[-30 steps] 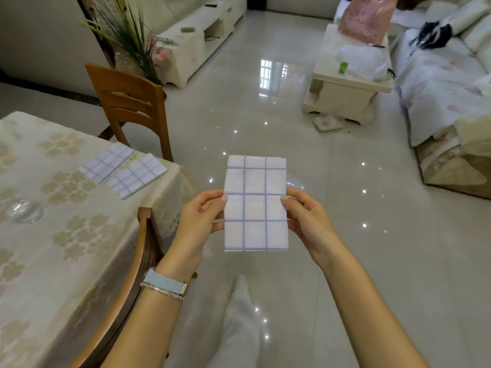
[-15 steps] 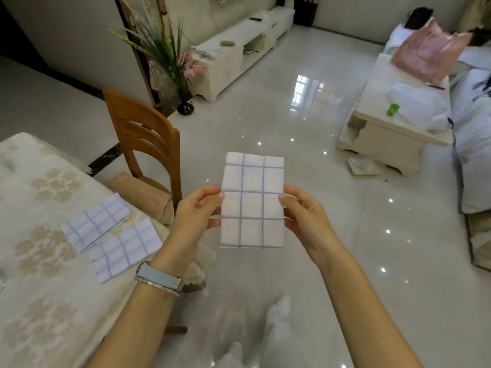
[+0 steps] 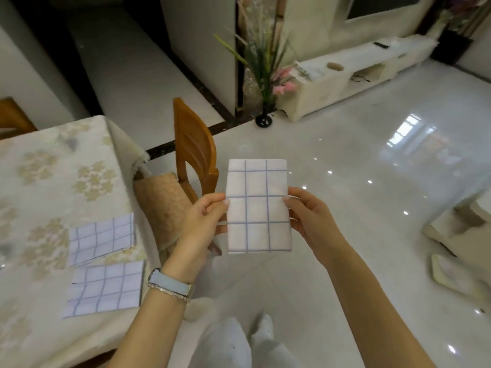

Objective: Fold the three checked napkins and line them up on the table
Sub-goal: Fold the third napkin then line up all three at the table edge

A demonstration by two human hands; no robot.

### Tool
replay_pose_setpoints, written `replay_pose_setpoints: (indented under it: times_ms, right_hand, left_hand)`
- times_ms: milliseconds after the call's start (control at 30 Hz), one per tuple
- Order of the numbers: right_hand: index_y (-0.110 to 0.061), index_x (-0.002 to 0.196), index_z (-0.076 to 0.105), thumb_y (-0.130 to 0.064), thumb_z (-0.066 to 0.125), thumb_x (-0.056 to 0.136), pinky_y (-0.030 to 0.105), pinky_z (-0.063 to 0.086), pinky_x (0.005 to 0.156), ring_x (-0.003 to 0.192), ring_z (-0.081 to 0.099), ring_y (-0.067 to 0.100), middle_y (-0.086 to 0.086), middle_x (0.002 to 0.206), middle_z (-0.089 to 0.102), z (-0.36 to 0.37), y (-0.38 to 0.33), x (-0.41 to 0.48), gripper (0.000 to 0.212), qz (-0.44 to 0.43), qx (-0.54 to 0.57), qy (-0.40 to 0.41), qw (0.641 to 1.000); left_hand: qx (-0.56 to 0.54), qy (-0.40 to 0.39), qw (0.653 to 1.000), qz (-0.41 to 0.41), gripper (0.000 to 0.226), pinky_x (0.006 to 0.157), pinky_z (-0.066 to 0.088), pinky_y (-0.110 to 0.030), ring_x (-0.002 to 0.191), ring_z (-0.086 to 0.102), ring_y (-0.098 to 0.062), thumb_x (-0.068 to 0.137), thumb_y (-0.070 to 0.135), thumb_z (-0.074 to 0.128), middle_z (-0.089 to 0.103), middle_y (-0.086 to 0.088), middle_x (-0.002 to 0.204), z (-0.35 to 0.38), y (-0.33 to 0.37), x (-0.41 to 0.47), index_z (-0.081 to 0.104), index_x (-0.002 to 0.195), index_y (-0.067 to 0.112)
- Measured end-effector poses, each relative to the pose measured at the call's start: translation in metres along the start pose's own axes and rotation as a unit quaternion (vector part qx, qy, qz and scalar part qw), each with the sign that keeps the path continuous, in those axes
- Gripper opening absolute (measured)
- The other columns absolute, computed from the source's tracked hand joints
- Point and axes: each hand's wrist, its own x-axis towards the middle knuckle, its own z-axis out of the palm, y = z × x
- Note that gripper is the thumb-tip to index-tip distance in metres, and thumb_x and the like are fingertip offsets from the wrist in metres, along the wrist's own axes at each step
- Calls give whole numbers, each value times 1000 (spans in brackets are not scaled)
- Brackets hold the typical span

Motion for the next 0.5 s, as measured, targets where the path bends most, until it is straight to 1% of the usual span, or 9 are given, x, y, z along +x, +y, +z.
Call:
replay_pose_setpoints:
  times_ms: [67, 100, 167, 200, 300, 367, 400, 500]
  right_hand:
    - [-17, 117, 67, -14, 53, 97, 32, 56, 79, 94, 69, 21, 8, 110, 73, 4, -10, 32, 24, 7, -12, -34, 999]
    - [-17, 116, 67, -14, 53, 97, 31, 56, 78, 95, 69, 21, 8, 110, 73, 8, -14, 48, 24, 9, -20, -53, 998]
    - [-16, 115, 67, -14, 53, 97, 31, 57, 77, 96, 70, 22, 7, 109, 73, 21, -21, 81, 23, 10, -41, -88, 995]
    - [-15, 114, 67, -15, 53, 98, 31, 58, 77, 96, 70, 22, 7, 107, 73, 29, -25, 97, 22, 10, -55, -102, 993]
    - [-16, 113, 67, -18, 56, 97, 28, 58, 73, 92, 71, 18, 5, 104, 74, 60, -34, 143, 20, 8, -78, -144, 986]
    - [-19, 113, 67, -20, 57, 96, 27, 57, 72, 92, 71, 16, 2, 104, 75, 83, -38, 172, 20, 9, -85, -175, 981]
    - [-20, 113, 67, -21, 58, 96, 28, 58, 72, 94, 71, 16, 1, 105, 74, 96, -40, 186, 19, 13, -89, -189, 978]
    - [-22, 114, 67, -22, 57, 97, 32, 60, 79, 100, 70, 16, -1, 109, 73, 133, -45, 227, 19, 20, -115, -228, 967]
  left_hand:
    - [-31, 41, 999, 4, 20, 55, 54, -22, 75, 73, -15, 95, 16, 60, 76, -2, 87, -1, 7, 17, 66, 113, 14]
    - [-41, 61, 997, 7, 19, 54, 54, -21, 73, 72, -15, 94, 15, 60, 76, -1, 85, -3, 10, 24, 66, 112, 14]
    - [-30, 105, 994, 12, 15, 63, 55, -25, 82, 73, -16, 94, 20, 62, 76, -1, 89, -10, 17, 39, 69, 108, 18]
    - [-34, 124, 992, 15, 14, 65, 56, -25, 84, 72, -15, 94, 20, 62, 76, -1, 91, -14, 20, 47, 69, 106, 19]
    - [-70, 172, 982, 20, 13, 64, 57, -25, 83, 70, -16, 95, 16, 60, 74, -8, 97, -31, 26, 71, 69, 105, 16]
    - [-81, 204, 975, 20, 13, 62, 56, -23, 85, 70, -16, 95, 17, 60, 74, -7, 98, -44, 30, 89, 69, 105, 17]
    - [-83, 218, 972, 23, 13, 64, 56, -25, 87, 71, -16, 95, 18, 60, 74, -6, 99, -52, 32, 99, 69, 105, 17]
    - [-94, 265, 959, 32, 14, 79, 57, -35, 93, 70, -22, 95, 18, 61, 75, -8, 101, -78, 38, 129, 70, 105, 15]
